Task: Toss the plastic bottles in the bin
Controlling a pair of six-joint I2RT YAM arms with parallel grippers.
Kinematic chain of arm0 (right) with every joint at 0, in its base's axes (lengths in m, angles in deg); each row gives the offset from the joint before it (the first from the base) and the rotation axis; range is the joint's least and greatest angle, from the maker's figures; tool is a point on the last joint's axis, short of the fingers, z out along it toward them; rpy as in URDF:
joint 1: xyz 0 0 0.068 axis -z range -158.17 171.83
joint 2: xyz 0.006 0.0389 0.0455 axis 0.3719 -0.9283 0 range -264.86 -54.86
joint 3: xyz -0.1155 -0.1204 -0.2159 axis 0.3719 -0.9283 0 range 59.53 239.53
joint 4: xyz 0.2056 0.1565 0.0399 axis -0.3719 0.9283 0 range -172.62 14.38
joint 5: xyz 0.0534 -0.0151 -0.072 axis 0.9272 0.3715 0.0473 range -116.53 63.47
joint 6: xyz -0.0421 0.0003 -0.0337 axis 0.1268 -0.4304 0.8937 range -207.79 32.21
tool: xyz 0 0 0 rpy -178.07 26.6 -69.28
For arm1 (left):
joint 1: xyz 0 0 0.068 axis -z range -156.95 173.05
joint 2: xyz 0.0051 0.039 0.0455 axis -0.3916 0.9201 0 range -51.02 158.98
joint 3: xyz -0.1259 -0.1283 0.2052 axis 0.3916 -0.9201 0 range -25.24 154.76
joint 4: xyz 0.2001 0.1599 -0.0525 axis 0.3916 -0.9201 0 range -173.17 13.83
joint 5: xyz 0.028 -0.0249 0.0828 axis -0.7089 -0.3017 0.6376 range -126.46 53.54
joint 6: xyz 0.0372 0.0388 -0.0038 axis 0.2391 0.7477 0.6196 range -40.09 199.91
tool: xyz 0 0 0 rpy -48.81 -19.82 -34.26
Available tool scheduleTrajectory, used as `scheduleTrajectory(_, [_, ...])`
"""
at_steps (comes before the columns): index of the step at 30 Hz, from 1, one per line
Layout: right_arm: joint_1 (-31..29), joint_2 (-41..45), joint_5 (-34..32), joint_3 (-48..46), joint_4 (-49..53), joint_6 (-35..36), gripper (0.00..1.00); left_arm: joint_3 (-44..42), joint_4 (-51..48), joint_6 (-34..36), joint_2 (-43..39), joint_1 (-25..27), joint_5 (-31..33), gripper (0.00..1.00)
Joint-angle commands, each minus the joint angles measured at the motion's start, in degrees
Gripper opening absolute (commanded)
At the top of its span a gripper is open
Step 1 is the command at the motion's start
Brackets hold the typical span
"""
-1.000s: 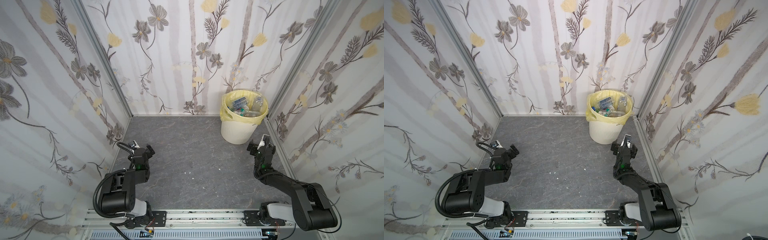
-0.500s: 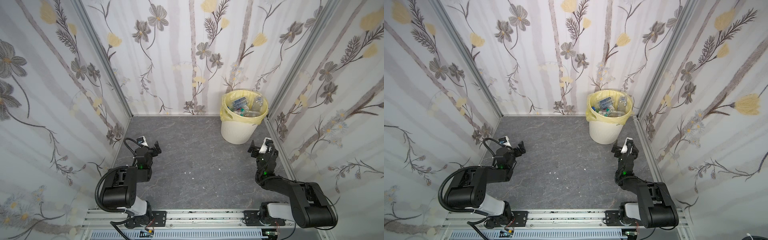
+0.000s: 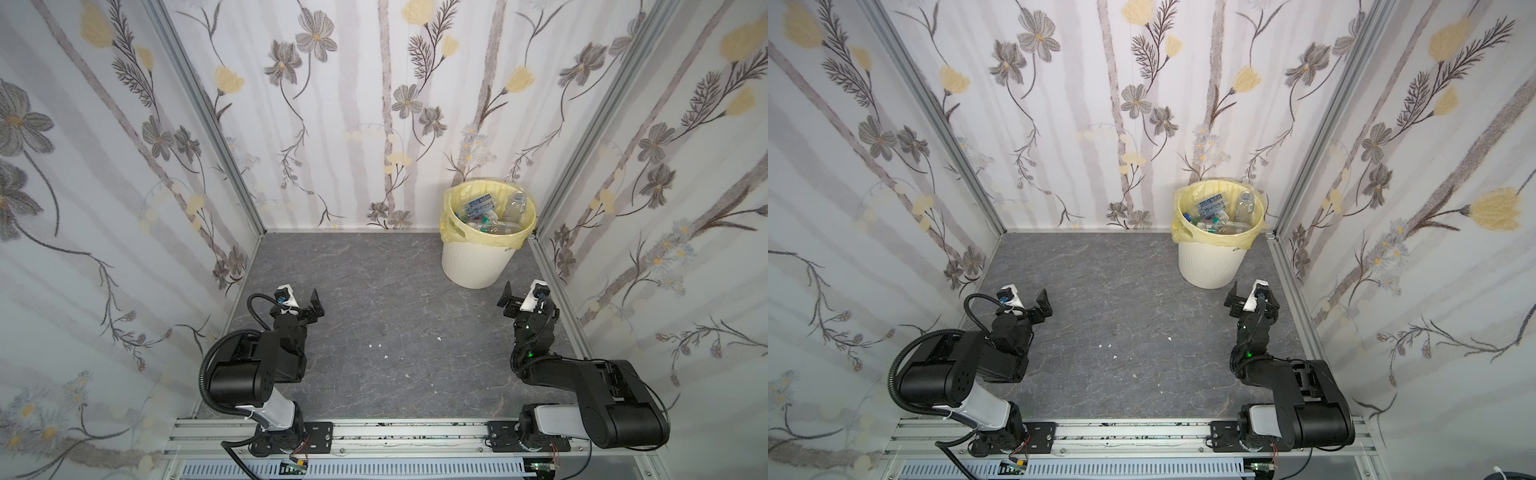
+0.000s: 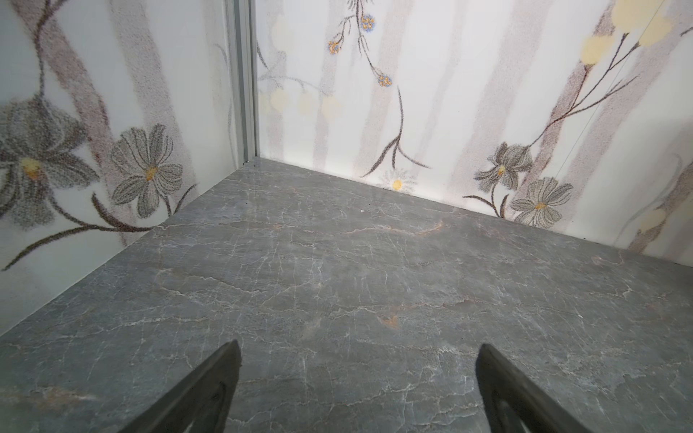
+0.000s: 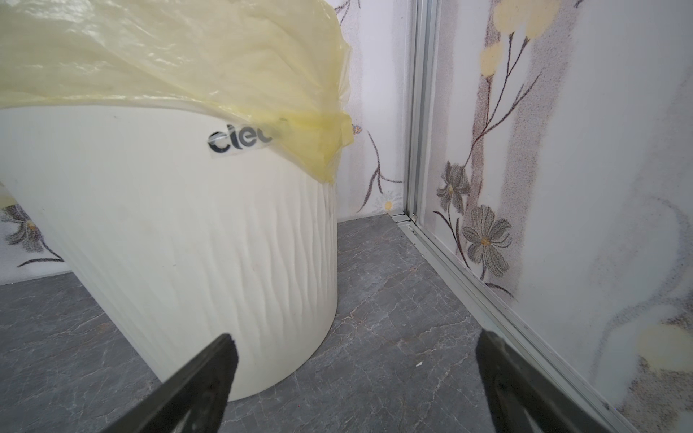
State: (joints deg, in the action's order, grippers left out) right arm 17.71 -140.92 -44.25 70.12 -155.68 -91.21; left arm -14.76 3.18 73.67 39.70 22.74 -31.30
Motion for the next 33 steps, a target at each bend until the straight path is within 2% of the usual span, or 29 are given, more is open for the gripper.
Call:
scheduleTrajectory(1, [-0.1,-0.2,0.8,0.0,-3.5,0.7,1.00,-0.1,3.6,0.3,0.2,0.1,0.9,1.00])
scheduleTrajectory(33, [0.8,-0.2,2.7,0.5,-2.4,0.3,1.00,-0.1,3.4,0.3,0.2,0.1,0.8,1.00])
